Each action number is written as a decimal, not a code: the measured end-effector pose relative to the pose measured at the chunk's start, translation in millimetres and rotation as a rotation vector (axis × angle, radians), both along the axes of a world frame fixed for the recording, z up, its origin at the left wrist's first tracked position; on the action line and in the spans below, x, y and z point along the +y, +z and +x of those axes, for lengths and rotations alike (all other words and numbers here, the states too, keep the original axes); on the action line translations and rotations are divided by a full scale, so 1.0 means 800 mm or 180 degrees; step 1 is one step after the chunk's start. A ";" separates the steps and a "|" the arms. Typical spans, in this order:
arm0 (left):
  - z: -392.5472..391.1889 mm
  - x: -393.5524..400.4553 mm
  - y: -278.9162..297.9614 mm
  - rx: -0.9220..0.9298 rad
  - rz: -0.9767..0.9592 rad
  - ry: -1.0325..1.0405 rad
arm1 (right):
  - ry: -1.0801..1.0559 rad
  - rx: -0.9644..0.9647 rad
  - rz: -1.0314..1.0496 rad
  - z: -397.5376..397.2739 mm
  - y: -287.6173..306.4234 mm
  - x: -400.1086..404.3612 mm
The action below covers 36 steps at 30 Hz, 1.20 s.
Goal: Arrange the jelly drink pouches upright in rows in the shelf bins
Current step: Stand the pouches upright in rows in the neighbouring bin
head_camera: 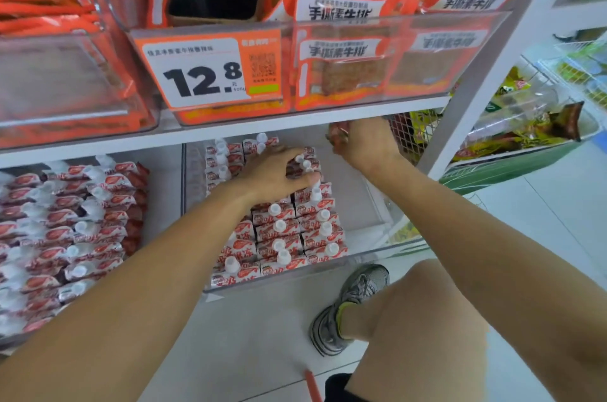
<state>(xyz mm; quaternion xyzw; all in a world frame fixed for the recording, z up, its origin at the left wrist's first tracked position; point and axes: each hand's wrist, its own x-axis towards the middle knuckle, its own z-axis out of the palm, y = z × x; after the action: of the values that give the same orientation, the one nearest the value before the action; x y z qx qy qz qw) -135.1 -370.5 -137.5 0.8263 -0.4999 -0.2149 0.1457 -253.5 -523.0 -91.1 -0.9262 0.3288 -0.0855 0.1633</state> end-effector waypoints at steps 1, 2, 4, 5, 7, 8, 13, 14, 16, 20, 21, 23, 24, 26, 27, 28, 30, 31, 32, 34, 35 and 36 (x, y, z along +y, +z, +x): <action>0.000 0.000 -0.001 -0.0003 -0.0023 -0.0006 | 0.0032 -0.0090 0.0318 0.013 -0.004 0.000; 0.000 0.000 -0.001 -0.0016 -0.0032 -0.0004 | 0.0062 -0.0057 0.0574 0.023 -0.007 0.003; -0.001 0.001 0.000 -0.0025 0.0001 0.0037 | 0.0107 0.0042 0.0526 0.038 -0.022 0.005; -0.002 0.002 0.000 -0.0024 0.0016 0.0059 | 0.0119 0.0068 0.0356 0.042 -0.029 0.005; -0.004 0.003 0.001 -0.0066 0.0020 0.0051 | 0.0183 0.0032 0.0152 0.045 -0.032 0.005; -0.004 0.004 0.001 -0.0090 0.0007 0.0027 | 0.0218 0.0032 0.0075 0.046 -0.032 0.004; -0.008 0.011 0.007 -0.0150 -0.0032 -0.0016 | 0.0566 0.0275 -0.0232 0.055 -0.037 -0.001; -0.010 0.015 0.010 -0.0220 -0.0050 -0.0007 | 0.0697 0.0268 -0.0241 0.057 -0.037 -0.001; -0.020 0.026 0.012 -0.0394 -0.0090 0.0066 | 0.0863 0.0275 -0.0204 0.061 -0.039 -0.005; -0.049 0.056 0.014 -0.0371 -0.0132 0.0400 | 0.0819 0.0580 0.0132 0.065 -0.041 -0.006; -0.052 0.061 0.013 -0.0320 -0.0125 0.0421 | 0.0812 0.0578 0.0200 0.066 -0.042 -0.005; -0.056 0.069 0.010 -0.0252 -0.0159 0.0423 | 0.0890 0.0589 0.0343 0.066 -0.036 -0.003; -0.056 0.072 0.010 -0.0226 -0.0196 0.0420 | 0.0932 0.0626 0.0423 0.067 -0.031 -0.004; -0.055 0.075 0.011 -0.0168 -0.0218 0.0412 | 0.0914 0.0705 0.0546 0.067 -0.021 -0.008; -0.055 0.077 0.011 -0.0138 -0.0209 0.0418 | 0.0875 0.0743 0.0672 0.066 -0.017 -0.010; -0.055 0.078 0.012 -0.0112 -0.0198 0.0427 | 0.0878 0.0713 0.0902 0.067 -0.014 -0.012; -0.056 0.079 0.012 -0.0103 -0.0191 0.0426 | 0.0947 0.0794 0.1105 0.066 -0.013 -0.010; -0.055 0.079 0.012 -0.0114 -0.0203 0.0424 | 0.0955 0.0889 0.0972 0.066 -0.014 -0.006; -0.055 0.079 0.011 -0.0124 -0.0213 0.0424 | 0.0927 0.0849 0.0831 0.065 -0.016 -0.002; -0.056 0.079 0.011 -0.0131 -0.0220 0.0426 | 0.0886 0.0574 0.0556 0.068 -0.025 0.004; -0.056 0.080 0.011 -0.0140 -0.0212 0.0425 | 0.0921 0.0518 0.0418 0.070 -0.027 0.007; -0.056 0.080 0.011 -0.0148 -0.0199 0.0423 | 0.0967 0.0519 0.0278 0.073 -0.026 0.011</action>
<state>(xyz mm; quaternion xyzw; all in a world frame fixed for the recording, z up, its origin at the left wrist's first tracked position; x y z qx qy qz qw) -180.2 -306.4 -128.6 0.8575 -0.4536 -0.1698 0.1737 -195.1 -514.4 -112.0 -0.9611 0.2007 0.0299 0.1872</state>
